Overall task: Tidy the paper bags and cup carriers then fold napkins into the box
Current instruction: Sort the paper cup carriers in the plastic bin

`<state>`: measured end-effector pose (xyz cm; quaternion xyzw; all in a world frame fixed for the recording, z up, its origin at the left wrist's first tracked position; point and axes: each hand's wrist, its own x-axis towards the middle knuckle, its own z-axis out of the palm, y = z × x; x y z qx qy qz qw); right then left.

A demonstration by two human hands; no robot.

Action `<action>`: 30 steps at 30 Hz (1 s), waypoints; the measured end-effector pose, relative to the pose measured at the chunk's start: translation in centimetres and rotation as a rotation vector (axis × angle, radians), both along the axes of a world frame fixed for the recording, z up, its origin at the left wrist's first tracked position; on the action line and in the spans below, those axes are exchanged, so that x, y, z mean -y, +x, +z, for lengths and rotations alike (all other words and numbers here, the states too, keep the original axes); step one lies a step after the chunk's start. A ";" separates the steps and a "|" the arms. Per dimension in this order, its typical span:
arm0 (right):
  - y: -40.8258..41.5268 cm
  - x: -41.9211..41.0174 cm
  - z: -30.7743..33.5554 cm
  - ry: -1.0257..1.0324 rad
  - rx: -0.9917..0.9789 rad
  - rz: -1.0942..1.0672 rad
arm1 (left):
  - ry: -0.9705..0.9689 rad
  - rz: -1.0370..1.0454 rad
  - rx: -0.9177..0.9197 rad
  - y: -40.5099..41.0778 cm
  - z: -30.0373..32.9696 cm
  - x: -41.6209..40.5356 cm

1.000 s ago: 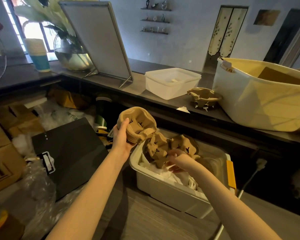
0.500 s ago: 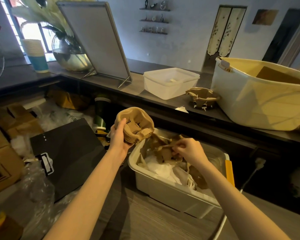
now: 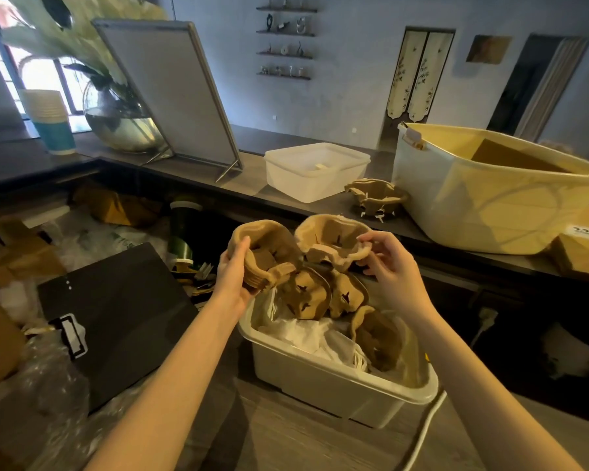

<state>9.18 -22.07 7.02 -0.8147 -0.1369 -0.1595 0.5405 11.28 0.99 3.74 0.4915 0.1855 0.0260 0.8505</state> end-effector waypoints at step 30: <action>2.4 -3.4 -2.3 -0.411 -0.203 0.078 | 0.216 -0.455 -0.014 -0.8 0.9 0.2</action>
